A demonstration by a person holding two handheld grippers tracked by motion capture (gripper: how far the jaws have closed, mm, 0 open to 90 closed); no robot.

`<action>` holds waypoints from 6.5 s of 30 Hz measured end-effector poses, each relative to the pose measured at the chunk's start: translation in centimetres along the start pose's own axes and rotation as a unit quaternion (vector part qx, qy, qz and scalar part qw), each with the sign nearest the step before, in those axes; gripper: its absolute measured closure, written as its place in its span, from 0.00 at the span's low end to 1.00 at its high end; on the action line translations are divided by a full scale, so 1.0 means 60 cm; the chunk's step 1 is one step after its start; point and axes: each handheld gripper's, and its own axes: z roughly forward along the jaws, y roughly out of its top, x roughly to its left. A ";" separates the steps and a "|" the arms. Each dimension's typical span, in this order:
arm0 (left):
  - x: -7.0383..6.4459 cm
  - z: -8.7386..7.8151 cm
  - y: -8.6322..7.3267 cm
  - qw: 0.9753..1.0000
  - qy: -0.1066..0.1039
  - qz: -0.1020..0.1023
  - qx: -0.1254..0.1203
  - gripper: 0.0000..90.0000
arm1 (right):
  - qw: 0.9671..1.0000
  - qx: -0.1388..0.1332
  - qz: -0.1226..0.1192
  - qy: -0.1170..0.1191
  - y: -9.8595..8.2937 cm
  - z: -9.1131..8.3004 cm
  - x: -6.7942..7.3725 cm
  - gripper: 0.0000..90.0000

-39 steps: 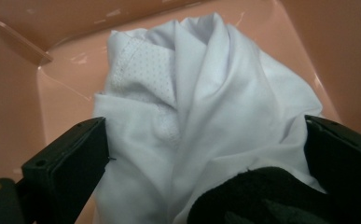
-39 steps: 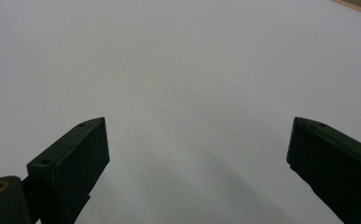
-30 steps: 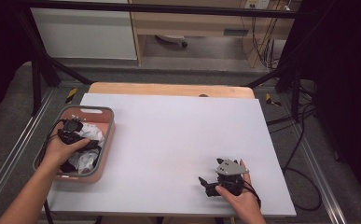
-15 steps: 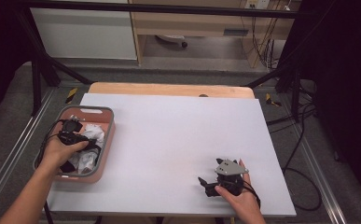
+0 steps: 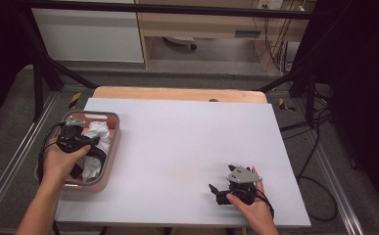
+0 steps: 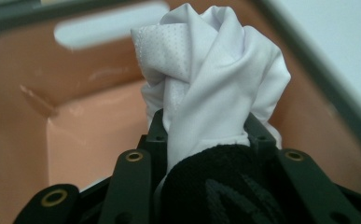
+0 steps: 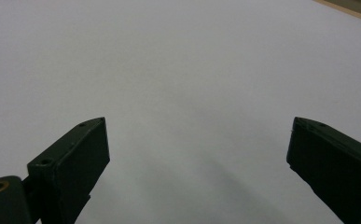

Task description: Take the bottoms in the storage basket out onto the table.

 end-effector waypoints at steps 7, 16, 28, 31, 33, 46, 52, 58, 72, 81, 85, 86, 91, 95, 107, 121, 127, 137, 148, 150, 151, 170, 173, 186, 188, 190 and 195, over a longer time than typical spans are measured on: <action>-0.021 -0.050 0.022 0.997 0.000 0.011 -0.075 0.69 | 1.000 -0.005 0.005 -0.009 0.000 -0.002 -0.001 0.06; -0.041 -0.107 0.028 0.990 -0.002 -0.007 -0.143 0.69 | 1.000 -0.009 0.003 -0.004 0.002 -0.006 0.002 0.06; -0.056 -0.136 0.028 0.983 0.004 -0.013 -0.182 0.69 | 1.000 -0.018 0.007 -0.003 0.003 -0.010 0.000 0.06; -0.059 -0.144 0.030 0.982 -0.004 -0.014 -0.189 0.69 | 1.000 -0.016 0.007 -0.005 0.002 -0.009 0.000 0.06; -0.062 -0.149 0.032 0.981 -0.009 -0.015 -0.196 0.69 | 1.000 -0.015 0.007 -0.005 0.002 -0.008 0.000 0.06; -0.098 -0.169 0.046 0.977 -0.023 0.010 -0.213 0.69 | 1.000 -0.016 0.010 -0.009 0.002 -0.010 -0.001 0.06; -0.115 -0.164 0.047 0.977 -0.047 0.017 -0.207 0.69 | 1.000 -0.012 0.012 -0.011 0.002 -0.008 -0.002 0.06; -0.135 -0.161 0.051 0.977 -0.056 0.029 -0.205 0.69 | 1.000 -0.013 0.010 -0.013 0.001 -0.009 -0.003 0.06; -0.183 -0.135 0.055 0.976 -0.101 0.041 -0.190 0.69 | 1.000 -0.011 0.010 -0.011 0.001 -0.012 -0.004 0.06; -0.214 -0.092 0.090 0.976 -0.106 0.050 -0.183 0.68 | 1.000 -0.018 0.007 -0.007 0.003 -0.014 -0.001 0.05; -0.227 -0.066 0.111 0.978 -0.096 0.059 -0.174 0.69 | 1.000 -0.016 0.009 0.002 0.003 -0.013 0.001 0.05; -0.230 -0.058 0.117 0.979 -0.102 0.064 -0.166 0.69 | 1.000 -0.015 0.011 0.003 0.002 -0.013 0.000 0.05; -0.250 -0.030 0.143 0.979 -0.113 0.069 -0.152 0.69 | 1.000 -0.015 0.013 0.000 0.002 -0.014 -0.002 0.06; -0.259 -0.014 0.162 0.979 -0.126 0.058 -0.150 0.69 | 1.000 -0.020 0.013 -0.003 0.002 -0.017 -0.001 0.06; -0.274 0.005 0.190 0.980 -0.115 0.079 -0.143 0.68 | 1.000 -0.013 0.008 0.006 0.003 -0.013 0.003 0.05; -0.272 0.041 0.203 0.985 -0.109 0.064 -0.118 0.68 | 1.000 -0.019 0.011 0.002 0.004 -0.016 0.002 0.06; -0.277 0.061 0.204 0.986 -0.110 0.064 -0.110 0.68 | 1.000 -0.016 0.006 0.006 0.002 -0.015 0.003 0.05; -0.281 0.087 0.204 0.986 -0.115 0.038 -0.113 0.68 | 1.000 -0.018 0.009 0.004 0.002 -0.017 0.001 0.05; -0.296 0.113 0.204 0.988 -0.114 0.040 -0.101 0.68 | 1.000 -0.020 0.010 0.005 0.002 -0.018 0.000 0.05; -0.298 0.116 0.204 0.988 -0.114 0.041 -0.099 0.68 | 1.000 -0.020 0.009 0.006 0.002 -0.018 0.001 0.05; -0.299 0.117 0.204 0.988 -0.115 0.041 -0.098 0.68 | 1.000 -0.019 0.008 0.006 0.002 -0.017 0.001 0.05; -0.319 0.135 0.203 0.988 -0.121 0.044 -0.091 0.68 | 1.000 -0.021 0.009 0.006 0.002 -0.018 0.000 0.05; -0.322 0.136 0.203 0.987 -0.123 0.045 -0.091 0.68 | 1.000 -0.021 0.009 0.007 0.002 -0.018 0.000 0.05; -0.344 0.140 0.205 0.986 -0.133 0.048 -0.091 0.68 | 1.000 -0.019 0.009 0.009 0.002 -0.018 0.000 0.05; -0.348 0.141 0.206 0.985 -0.135 0.049 -0.091 0.68 | 1.000 -0.019 0.009 0.009 0.002 -0.018 0.000 0.05; -0.352 0.142 0.208 0.985 -0.136 0.050 -0.091 0.68 | 1.000 -0.019 0.009 0.009 0.002 -0.018 0.000 0.05; -0.364 0.142 0.212 0.984 -0.141 0.054 -0.091 0.68 | 1.000 -0.020 0.010 0.009 0.002 -0.018 -0.001 0.05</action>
